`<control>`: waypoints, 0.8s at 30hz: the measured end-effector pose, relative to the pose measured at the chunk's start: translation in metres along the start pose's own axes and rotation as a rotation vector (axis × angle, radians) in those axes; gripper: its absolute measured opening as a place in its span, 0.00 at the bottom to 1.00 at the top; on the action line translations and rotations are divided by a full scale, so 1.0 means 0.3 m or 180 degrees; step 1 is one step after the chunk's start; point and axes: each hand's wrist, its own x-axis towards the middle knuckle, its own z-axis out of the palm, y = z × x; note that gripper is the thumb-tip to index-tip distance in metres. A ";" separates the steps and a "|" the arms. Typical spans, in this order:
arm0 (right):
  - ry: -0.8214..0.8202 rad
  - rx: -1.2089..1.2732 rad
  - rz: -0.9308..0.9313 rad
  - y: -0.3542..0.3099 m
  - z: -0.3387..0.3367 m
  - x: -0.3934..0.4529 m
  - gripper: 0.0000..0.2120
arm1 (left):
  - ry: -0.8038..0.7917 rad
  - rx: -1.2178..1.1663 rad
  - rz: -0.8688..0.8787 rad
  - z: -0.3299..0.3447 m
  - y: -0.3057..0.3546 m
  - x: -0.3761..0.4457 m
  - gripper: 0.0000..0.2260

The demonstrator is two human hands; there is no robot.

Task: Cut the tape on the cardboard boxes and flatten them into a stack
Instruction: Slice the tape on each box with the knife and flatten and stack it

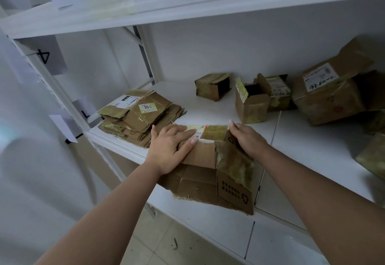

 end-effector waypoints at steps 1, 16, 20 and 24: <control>0.0115 -0.0305 0.0019 0.002 -0.018 -0.007 0.26 | -0.0038 0.0132 -0.0027 0.005 -0.009 -0.008 0.35; 0.0252 -0.1606 -0.0082 0.033 0.074 -0.091 0.10 | -0.0582 0.0163 -0.0579 0.179 0.021 -0.050 0.24; 0.0357 -0.1343 0.0125 0.046 0.093 -0.073 0.08 | -0.0173 -0.0466 -0.0625 0.151 0.021 -0.055 0.22; 0.0346 -0.1510 0.0101 0.035 0.090 -0.062 0.09 | -0.0747 0.0224 -0.0553 0.055 0.041 0.003 0.24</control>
